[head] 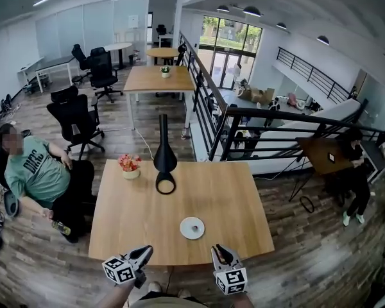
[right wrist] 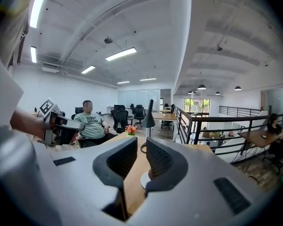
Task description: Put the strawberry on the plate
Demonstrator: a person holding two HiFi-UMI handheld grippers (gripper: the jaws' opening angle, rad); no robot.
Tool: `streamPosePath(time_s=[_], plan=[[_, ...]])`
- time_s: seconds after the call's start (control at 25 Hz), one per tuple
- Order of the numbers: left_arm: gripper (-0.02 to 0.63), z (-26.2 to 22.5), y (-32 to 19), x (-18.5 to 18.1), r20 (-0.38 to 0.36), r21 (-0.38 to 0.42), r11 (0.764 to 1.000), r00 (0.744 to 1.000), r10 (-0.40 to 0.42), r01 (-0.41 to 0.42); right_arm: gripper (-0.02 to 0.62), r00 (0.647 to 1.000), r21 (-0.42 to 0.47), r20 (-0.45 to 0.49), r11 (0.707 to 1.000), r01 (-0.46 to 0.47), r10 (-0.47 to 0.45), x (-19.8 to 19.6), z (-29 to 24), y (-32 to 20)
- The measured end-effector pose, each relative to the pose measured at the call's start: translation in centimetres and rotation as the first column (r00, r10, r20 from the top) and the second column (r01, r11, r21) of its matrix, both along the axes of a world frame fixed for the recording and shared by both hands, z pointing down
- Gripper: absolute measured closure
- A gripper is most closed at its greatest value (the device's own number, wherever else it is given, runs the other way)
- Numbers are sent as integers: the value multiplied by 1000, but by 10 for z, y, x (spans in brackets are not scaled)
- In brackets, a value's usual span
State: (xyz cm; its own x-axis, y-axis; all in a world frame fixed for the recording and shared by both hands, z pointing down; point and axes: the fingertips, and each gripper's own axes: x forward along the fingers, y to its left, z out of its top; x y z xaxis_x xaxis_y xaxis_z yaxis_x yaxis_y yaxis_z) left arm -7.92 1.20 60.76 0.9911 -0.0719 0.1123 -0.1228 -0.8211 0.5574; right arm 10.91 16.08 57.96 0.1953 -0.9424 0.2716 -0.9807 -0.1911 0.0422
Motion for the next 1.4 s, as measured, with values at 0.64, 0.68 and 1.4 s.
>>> streamPosePath(time_s=[0.64, 0.68, 1.4], plan=[[601, -13, 56, 18, 34, -12, 999, 998, -50, 50, 545, 993, -1, 62, 995, 101, -100, 13, 11, 19], [603, -10, 60, 18, 38, -18, 999, 998, -49, 50, 545, 993, -7, 61, 995, 102, -101, 13, 11, 22], [602, -3, 106, 48, 12, -23, 997, 998, 69, -69, 565, 996, -69, 79, 996, 53, -48, 10, 28, 65]])
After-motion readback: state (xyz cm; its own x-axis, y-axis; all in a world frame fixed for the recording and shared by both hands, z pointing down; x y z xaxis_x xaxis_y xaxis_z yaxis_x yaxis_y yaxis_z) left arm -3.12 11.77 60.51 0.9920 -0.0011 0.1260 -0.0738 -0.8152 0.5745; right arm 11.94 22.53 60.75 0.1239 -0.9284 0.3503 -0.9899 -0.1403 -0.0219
